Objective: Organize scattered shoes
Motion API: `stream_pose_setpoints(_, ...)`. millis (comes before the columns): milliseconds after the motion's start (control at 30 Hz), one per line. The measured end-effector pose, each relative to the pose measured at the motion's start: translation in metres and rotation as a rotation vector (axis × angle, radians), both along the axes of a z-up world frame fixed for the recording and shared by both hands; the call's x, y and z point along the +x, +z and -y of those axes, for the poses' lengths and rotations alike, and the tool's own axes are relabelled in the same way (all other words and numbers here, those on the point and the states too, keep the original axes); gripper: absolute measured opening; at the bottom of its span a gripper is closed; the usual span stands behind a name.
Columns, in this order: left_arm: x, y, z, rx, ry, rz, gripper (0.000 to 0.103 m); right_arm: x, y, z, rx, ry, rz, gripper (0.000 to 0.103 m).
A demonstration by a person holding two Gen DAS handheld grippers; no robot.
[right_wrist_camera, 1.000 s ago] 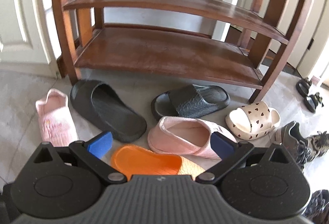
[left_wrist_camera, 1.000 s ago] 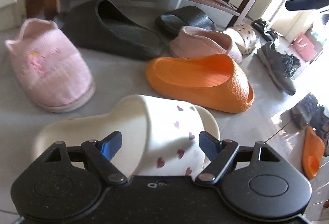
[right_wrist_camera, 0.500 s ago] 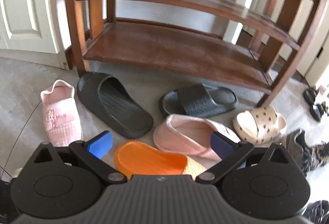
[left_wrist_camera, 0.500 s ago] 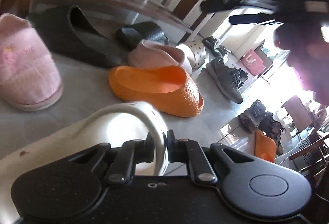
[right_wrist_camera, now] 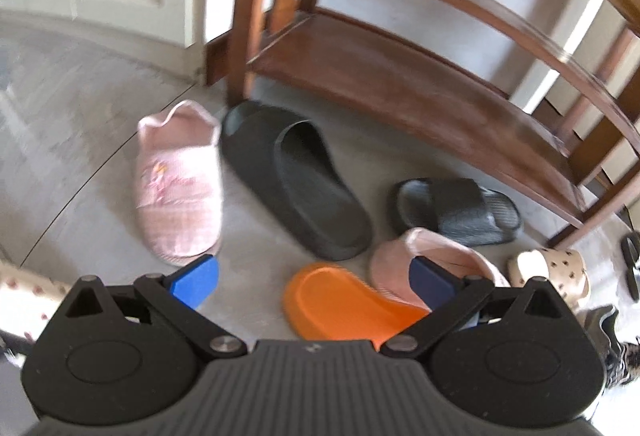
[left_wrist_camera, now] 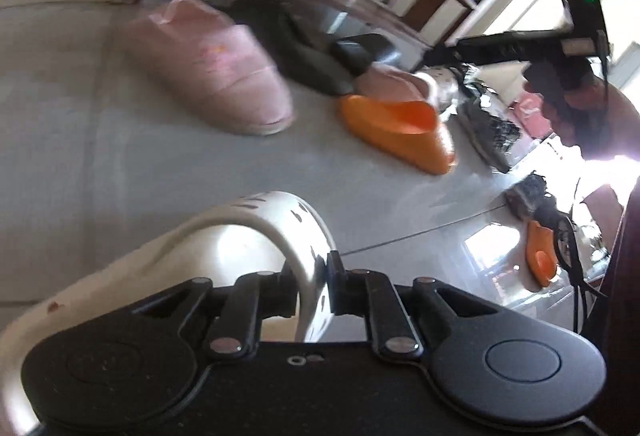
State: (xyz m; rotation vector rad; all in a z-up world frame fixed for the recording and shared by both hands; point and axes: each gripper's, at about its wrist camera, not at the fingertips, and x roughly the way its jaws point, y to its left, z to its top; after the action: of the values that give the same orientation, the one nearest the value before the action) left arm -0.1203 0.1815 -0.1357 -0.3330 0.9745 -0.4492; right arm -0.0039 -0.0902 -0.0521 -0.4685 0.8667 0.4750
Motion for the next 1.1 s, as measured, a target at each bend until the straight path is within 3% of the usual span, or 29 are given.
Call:
stream_pose_setpoints(167,0.000,-0.003,-0.014,0.024,0.042,-0.018,0.030,-0.016,-0.008,-0.032,-0.052,0.117,0.013,0.103)
stream_pose_setpoints(267,-0.003,-0.002,-0.022,0.026,0.128,-0.017,0.038,-0.032,-0.006,-0.049,-0.056,0.214,0.049,0.103)
stream_pose_setpoints(367,-0.015,0.006,-0.031,0.056,0.185,-0.006,0.039,-0.047,-0.010,-0.059,-0.045,0.322,0.041,0.103)
stream_pose_setpoints(500,-0.034,0.017,-0.038,0.077,0.272,0.022,0.040,-0.050,-0.020,-0.061,0.044,0.413,-0.104,0.101)
stream_pose_setpoints(533,-0.038,0.018,-0.039,0.073,0.293,0.027,0.040,-0.049,-0.025,-0.062,0.095,0.442,-0.190,0.101)
stream_pose_setpoints(600,-0.047,0.022,-0.040,0.066,0.335,0.038,0.041,-0.048,-0.033,-0.065,0.136,0.466,-0.273,0.101)
stream_pose_setpoints(667,-0.055,0.025,-0.041,0.059,0.377,0.050,0.050,-0.048,-0.045,-0.072,0.174,0.507,-0.352,0.101)
stream_pose_setpoints(700,-0.060,0.026,-0.042,0.056,0.398,0.055,0.051,-0.049,-0.048,-0.075,0.180,0.521,-0.365,0.099)
stream_pose_setpoints(767,-0.068,0.030,-0.043,0.049,0.439,0.066,0.051,-0.053,-0.056,-0.084,0.197,0.590,-0.417,0.087)
stream_pose_setpoints(833,-0.075,0.030,-0.045,0.040,0.471,0.070,0.051,-0.061,-0.066,-0.096,0.167,0.654,-0.451,0.059)
stream_pose_setpoints(867,-0.077,0.030,-0.046,0.037,0.480,0.072,0.051,-0.066,-0.072,-0.104,0.141,0.687,-0.468,0.055)
stream_pose_setpoints(967,-0.081,0.032,-0.050,0.036,0.502,0.084,0.052,-0.068,-0.092,-0.115,0.103,0.684,-0.554,0.056)
stream_pose_setpoints(1100,-0.086,0.031,-0.058,0.032,0.538,0.091,0.052,-0.071,-0.099,-0.122,0.137,0.695,-0.616,0.053)
